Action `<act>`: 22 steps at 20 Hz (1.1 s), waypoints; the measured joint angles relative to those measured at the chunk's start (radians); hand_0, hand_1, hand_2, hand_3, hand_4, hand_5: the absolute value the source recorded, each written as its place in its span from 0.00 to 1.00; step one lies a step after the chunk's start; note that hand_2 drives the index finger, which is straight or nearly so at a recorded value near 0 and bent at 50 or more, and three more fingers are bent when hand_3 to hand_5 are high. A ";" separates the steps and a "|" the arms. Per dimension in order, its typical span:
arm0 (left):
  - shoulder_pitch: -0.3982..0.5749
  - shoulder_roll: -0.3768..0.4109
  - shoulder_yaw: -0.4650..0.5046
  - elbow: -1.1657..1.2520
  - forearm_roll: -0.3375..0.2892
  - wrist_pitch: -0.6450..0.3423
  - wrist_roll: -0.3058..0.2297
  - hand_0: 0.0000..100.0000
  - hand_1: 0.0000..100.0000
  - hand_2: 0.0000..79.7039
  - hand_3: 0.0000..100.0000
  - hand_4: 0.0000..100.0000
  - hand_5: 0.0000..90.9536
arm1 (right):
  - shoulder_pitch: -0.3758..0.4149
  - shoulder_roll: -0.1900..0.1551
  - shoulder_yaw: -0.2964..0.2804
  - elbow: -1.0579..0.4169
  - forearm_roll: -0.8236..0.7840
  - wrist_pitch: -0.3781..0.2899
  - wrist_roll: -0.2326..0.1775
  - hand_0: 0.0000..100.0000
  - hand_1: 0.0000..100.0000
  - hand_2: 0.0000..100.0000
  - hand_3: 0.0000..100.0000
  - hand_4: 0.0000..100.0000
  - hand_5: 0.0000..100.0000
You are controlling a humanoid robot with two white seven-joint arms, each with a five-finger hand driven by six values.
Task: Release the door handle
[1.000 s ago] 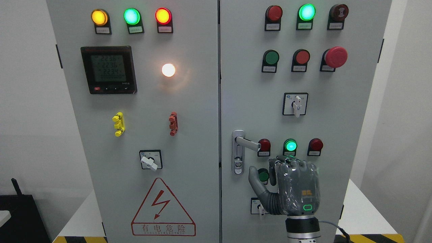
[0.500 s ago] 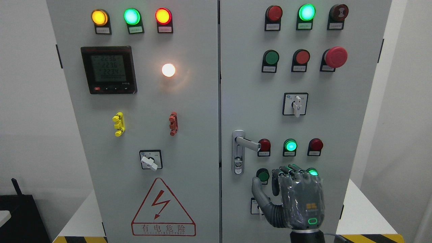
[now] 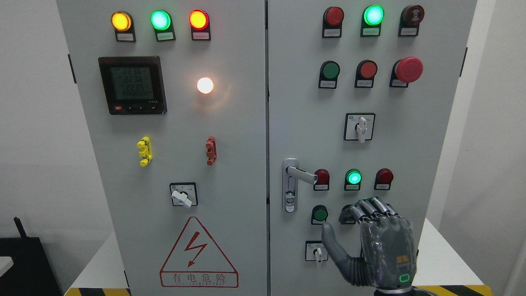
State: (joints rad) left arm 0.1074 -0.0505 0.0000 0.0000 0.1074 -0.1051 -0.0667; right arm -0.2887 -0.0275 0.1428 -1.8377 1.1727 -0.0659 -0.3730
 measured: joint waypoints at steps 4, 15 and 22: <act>0.000 0.000 0.000 0.000 0.000 0.000 0.000 0.12 0.39 0.00 0.00 0.00 0.00 | 0.017 -0.034 -0.018 -0.030 -0.050 -0.002 -0.002 0.48 0.20 0.00 0.00 0.00 0.00; 0.000 0.000 0.000 0.000 0.000 0.000 0.000 0.12 0.39 0.00 0.00 0.00 0.00 | 0.071 -0.084 -0.043 -0.095 -0.114 -0.060 0.001 0.46 0.20 0.00 0.00 0.00 0.00; 0.000 0.000 0.000 0.000 0.000 0.000 0.000 0.12 0.39 0.00 0.00 0.00 0.00 | 0.089 -0.096 -0.050 -0.117 -0.125 -0.068 0.007 0.46 0.21 0.00 0.00 0.00 0.00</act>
State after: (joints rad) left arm 0.1074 -0.0505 0.0000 0.0000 0.1074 -0.1050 -0.0668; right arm -0.1993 -0.1234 0.0929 -1.9542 1.0477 -0.1337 -0.3665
